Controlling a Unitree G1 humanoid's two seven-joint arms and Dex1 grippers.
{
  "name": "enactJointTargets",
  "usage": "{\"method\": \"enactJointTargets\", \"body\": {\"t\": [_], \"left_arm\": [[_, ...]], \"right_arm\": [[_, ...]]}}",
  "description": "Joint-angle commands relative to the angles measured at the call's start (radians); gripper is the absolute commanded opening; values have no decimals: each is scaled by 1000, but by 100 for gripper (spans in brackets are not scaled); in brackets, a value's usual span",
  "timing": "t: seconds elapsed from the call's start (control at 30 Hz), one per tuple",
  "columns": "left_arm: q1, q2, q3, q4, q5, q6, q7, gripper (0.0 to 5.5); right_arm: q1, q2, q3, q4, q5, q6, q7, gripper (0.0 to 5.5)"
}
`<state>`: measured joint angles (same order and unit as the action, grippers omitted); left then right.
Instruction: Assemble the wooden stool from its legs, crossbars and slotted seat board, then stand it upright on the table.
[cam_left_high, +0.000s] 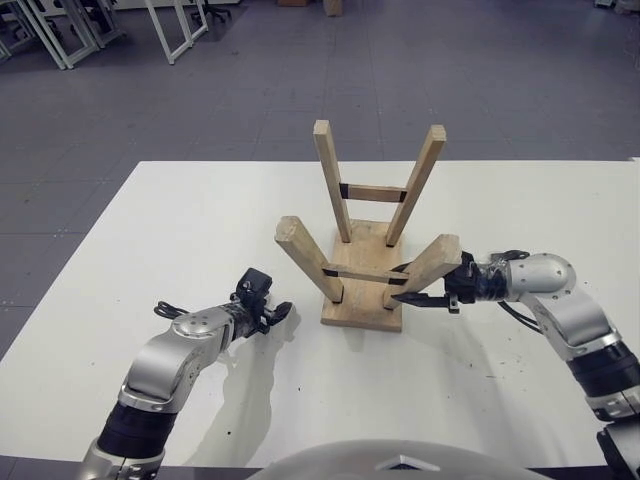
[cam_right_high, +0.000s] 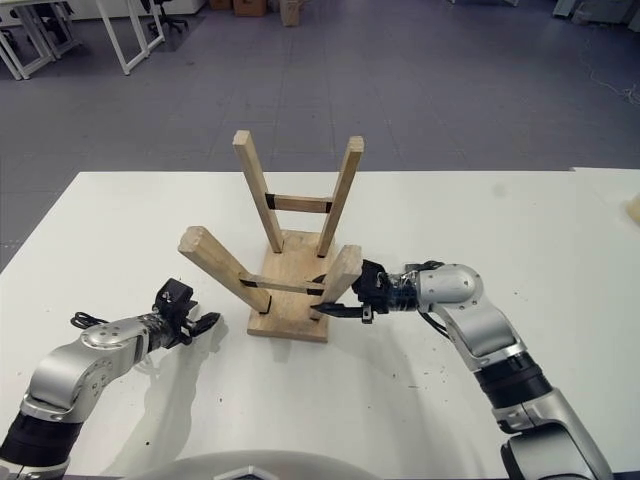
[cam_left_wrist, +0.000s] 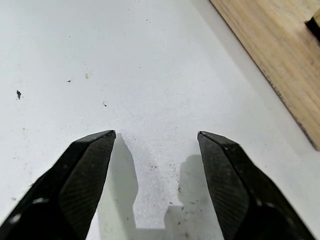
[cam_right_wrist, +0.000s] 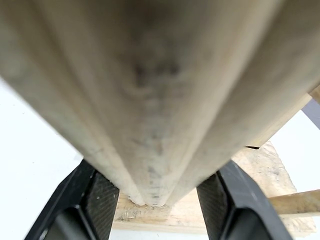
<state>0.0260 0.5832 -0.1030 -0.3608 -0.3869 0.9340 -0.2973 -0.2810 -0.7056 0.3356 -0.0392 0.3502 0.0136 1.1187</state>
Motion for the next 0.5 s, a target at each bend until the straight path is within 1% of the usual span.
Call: {"method": "enactJointTargets", "body": {"t": [0.03,0.17,0.23,0.37,0.5], "left_arm": [[-6,-21,13,4,17,2,-4,307],[-8,-32,12,2,30,6,-7,307],[-7,-42,8,0,34,6,-4,306],[4,-59,12,-9,39,11,4,306],[13,-66,19,-15,52,11,2,306]], "right_arm": [[55,-21,59,31,-120,26,13,202],[6,-11,52,58,-113,41,19,202],[-18,-9,44,67,-101,68,27,273],[-52,0,18,88,-116,77,50,337],[-58,-41,-1,117,-177,19,65,418]]}}
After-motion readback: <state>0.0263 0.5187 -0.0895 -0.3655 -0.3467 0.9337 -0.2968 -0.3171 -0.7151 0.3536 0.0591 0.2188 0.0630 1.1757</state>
